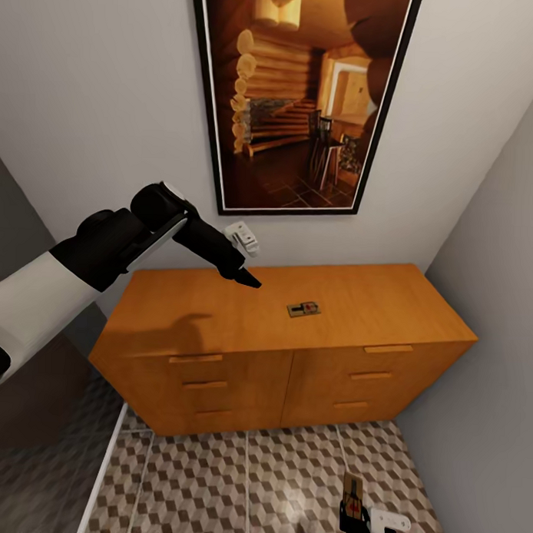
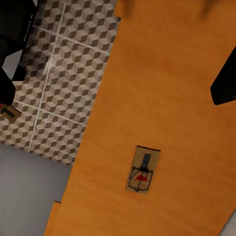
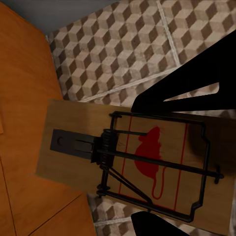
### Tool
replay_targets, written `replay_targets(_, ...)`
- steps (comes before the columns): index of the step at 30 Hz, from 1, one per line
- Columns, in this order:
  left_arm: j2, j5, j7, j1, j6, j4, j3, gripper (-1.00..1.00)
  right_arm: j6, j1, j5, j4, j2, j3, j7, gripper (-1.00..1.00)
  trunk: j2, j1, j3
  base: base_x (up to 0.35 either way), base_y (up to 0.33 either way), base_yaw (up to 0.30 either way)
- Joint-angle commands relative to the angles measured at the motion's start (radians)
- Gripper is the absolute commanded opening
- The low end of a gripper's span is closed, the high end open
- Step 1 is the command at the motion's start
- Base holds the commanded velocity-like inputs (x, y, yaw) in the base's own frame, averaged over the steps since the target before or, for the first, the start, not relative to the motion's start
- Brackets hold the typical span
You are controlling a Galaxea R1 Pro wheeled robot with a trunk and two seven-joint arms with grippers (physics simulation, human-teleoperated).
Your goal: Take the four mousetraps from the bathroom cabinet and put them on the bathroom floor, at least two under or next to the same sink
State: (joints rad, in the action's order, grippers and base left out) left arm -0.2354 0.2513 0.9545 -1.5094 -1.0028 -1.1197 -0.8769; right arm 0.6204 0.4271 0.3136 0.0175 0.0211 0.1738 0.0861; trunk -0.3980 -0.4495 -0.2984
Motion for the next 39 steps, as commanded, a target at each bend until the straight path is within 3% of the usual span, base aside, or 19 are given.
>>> replay_targets(1, -0.001, 0.002, 0.001, -0.002, -0.004, 0.0, -0.002, 1.0, 0.002, 0.001, 0.003, -0.001, 0.0, 0.009, 0.008, -1.0, -0.002, 0.0, -0.003, 0.0, 0.0, 0.0)
replay_targets(32, 0.0, -0.009, -0.003, -0.002, -0.004, 0.068, 0.012, 1.0, 0.002, 0.001, 0.003, -0.001, 0.0, 0.009, 0.007, -1.0, -0.002, 0.0, -0.052, 0.0, 0.0, 0.0)
replay_targets(36, 0.0, -0.011, -0.004, -0.002, -0.004, 0.074, 0.031, 1.0, 0.002, 0.001, 0.003, -0.001, 0.0, 0.009, 0.008, -1.0, -0.002, 0.0, -0.058, 0.0, 0.0, 0.0)
replay_targets(39, -0.001, -0.019, -0.005, -0.002, -0.004, 0.075, 0.071, 1.0, 0.002, 0.001, 0.002, -0.001, 0.0, 0.009, 0.008, -1.0, -0.002, 0.0, -0.063, 0.0, 0.0, 0.0)
